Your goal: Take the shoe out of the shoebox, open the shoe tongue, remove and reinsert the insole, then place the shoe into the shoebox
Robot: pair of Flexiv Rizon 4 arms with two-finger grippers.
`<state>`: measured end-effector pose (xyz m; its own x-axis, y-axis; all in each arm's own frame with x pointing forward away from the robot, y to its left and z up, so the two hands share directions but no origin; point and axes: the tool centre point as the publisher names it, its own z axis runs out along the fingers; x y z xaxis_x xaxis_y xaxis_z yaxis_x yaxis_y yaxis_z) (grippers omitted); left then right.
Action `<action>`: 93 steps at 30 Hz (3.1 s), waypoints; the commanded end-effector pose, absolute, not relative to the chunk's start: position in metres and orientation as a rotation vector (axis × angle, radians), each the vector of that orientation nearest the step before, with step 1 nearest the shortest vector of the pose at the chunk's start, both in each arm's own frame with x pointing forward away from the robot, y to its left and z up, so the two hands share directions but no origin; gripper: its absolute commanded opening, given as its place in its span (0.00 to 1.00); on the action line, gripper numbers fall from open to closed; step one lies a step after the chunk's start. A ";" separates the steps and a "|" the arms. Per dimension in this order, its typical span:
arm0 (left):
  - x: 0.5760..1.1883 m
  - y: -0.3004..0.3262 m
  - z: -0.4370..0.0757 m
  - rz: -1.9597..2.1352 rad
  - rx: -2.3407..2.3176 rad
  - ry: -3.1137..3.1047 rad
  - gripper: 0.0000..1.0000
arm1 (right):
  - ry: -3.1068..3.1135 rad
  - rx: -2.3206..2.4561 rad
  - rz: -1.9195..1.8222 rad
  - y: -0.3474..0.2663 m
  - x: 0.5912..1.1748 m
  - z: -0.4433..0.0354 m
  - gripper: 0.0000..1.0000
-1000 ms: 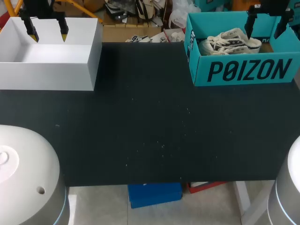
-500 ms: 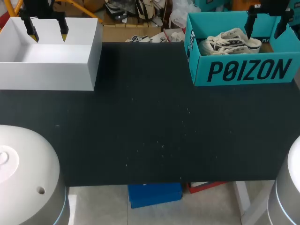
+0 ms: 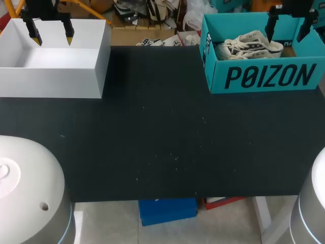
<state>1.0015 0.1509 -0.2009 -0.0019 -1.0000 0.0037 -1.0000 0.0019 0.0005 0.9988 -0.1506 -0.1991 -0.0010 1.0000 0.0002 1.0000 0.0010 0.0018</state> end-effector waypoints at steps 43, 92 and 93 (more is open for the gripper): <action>1.001 0.150 -0.200 0.000 2.219 -2.221 1.00 | 3.066 0.419 -0.025 -0.150 0.997 -0.192 1.00; 1.001 0.150 -0.200 0.000 2.219 -2.221 1.00 | 3.060 0.025 0.011 -0.140 1.121 -0.294 0.45; 1.001 0.150 -0.200 0.000 2.219 -2.221 1.00 | 3.060 0.025 0.011 -0.142 1.124 -0.299 0.45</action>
